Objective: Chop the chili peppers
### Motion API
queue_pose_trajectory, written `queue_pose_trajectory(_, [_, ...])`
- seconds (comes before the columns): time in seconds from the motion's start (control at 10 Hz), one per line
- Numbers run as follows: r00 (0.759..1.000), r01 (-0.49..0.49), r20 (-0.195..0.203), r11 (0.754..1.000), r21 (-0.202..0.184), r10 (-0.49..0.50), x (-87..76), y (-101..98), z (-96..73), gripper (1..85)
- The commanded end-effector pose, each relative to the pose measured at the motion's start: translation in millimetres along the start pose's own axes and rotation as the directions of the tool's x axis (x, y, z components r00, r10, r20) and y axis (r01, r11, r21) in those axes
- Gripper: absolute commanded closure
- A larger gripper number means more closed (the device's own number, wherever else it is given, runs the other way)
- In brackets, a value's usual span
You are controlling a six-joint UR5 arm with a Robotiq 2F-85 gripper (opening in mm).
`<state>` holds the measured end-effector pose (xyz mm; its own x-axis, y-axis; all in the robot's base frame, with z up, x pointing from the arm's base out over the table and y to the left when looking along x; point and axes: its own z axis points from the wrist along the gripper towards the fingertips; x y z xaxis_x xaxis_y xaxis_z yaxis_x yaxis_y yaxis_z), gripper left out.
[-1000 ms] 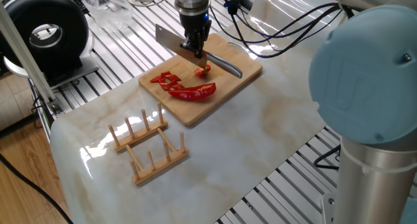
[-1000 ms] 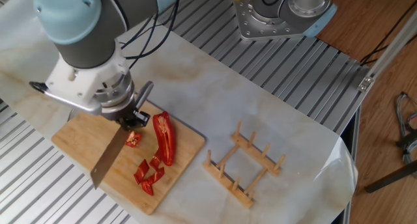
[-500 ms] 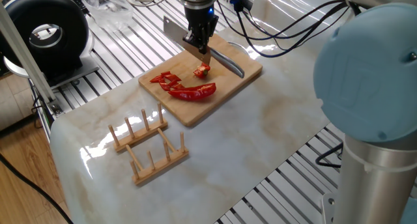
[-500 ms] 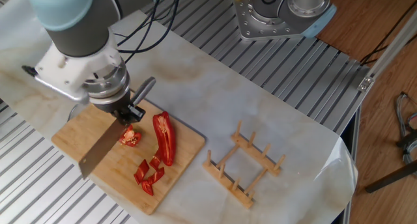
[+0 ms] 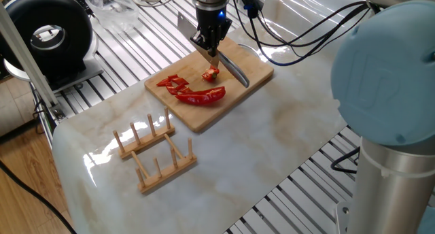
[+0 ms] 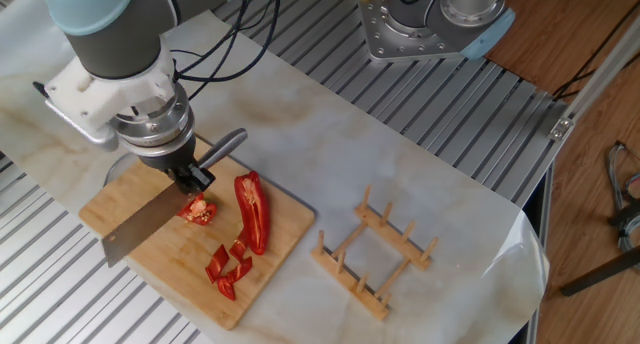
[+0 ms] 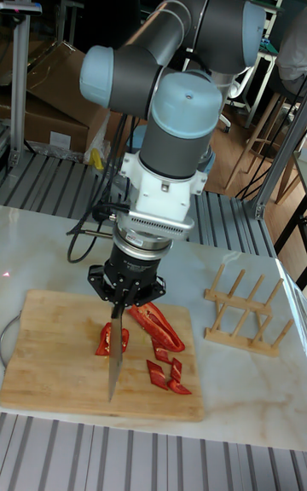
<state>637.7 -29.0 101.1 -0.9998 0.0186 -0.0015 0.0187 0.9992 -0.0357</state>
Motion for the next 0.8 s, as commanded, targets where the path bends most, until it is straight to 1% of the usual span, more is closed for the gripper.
queue_pose_trajectory(0.0, [0.997,-0.079,0.012,0.997,-0.015,0.079,-2.6,-1.2,1.5,84.3])
queue_pose_trajectory(0.1, [0.995,-0.095,0.004,0.994,-0.047,0.096,-2.3,7.3,2.6,84.3])
queue_pose_trajectory(0.2, [0.995,-0.096,-0.006,0.994,-0.052,0.095,0.5,9.1,1.7,84.3])
queue_pose_trajectory(0.5, [0.995,-0.094,-0.024,0.994,-0.050,0.093,9.7,10.6,-4.6,84.3])
queue_pose_trajectory(0.6, [0.995,-0.099,-0.031,0.994,-0.050,0.097,11.2,11.4,-4.1,84.3])
queue_pose_trajectory(0.7, [0.994,-0.102,-0.033,0.994,-0.042,0.100,11.8,9.7,-3.9,84.3])
